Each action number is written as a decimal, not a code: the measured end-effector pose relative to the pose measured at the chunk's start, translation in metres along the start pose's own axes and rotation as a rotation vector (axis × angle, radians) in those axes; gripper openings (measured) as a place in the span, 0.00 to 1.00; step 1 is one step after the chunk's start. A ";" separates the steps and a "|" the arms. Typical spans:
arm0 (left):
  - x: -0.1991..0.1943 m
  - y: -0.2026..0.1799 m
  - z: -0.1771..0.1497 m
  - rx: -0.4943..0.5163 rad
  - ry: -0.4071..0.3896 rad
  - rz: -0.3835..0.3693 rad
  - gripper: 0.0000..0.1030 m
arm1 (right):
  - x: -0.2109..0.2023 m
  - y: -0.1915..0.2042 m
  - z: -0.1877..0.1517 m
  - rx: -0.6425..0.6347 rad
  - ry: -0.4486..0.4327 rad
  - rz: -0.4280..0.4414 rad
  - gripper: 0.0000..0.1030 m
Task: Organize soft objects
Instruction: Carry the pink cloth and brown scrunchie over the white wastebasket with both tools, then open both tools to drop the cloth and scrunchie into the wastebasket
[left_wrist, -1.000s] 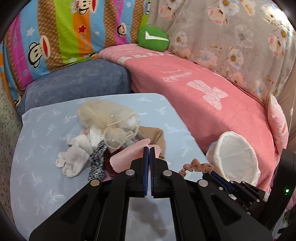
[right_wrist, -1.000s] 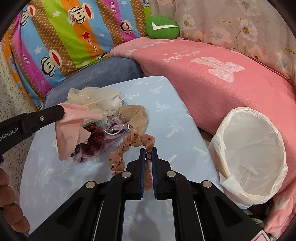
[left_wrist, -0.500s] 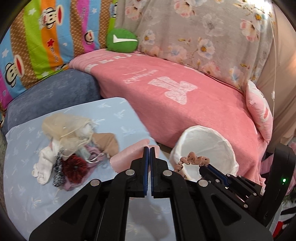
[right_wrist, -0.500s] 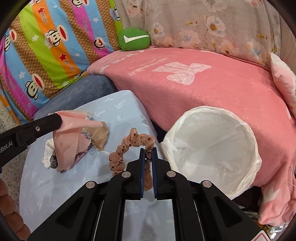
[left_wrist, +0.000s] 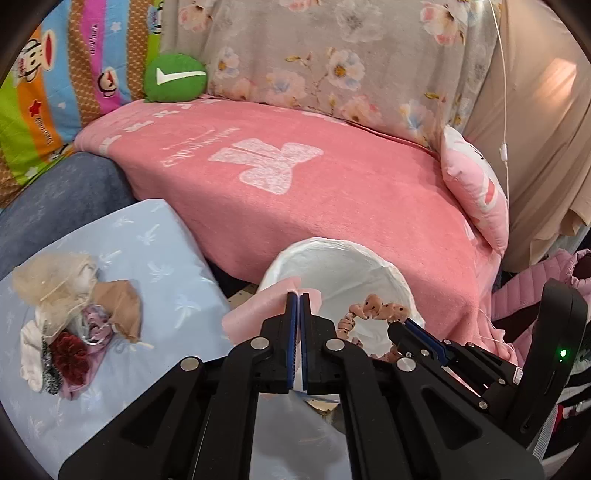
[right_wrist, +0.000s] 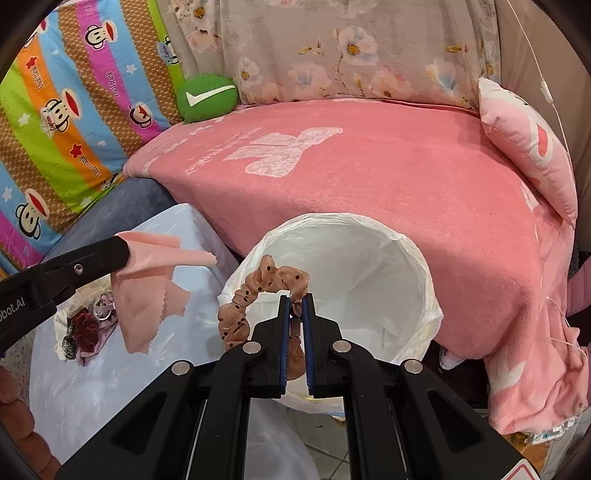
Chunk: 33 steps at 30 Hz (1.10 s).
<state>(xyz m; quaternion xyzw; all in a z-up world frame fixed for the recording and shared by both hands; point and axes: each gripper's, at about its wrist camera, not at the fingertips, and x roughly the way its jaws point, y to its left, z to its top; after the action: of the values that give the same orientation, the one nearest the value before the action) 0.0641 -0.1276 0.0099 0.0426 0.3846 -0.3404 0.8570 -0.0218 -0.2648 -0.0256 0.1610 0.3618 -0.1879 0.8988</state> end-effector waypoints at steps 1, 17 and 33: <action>0.004 -0.003 0.001 0.004 0.007 -0.004 0.02 | 0.001 -0.004 0.000 0.006 0.000 -0.005 0.06; 0.038 -0.020 0.012 -0.019 0.071 -0.051 0.14 | 0.016 -0.030 0.015 0.053 -0.006 -0.045 0.15; 0.033 -0.001 0.006 -0.041 0.026 0.069 0.51 | 0.019 -0.019 0.021 0.026 -0.022 -0.049 0.32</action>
<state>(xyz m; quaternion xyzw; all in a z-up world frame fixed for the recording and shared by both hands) 0.0830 -0.1487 -0.0089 0.0428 0.4007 -0.3022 0.8639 -0.0056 -0.2943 -0.0273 0.1615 0.3534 -0.2163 0.8957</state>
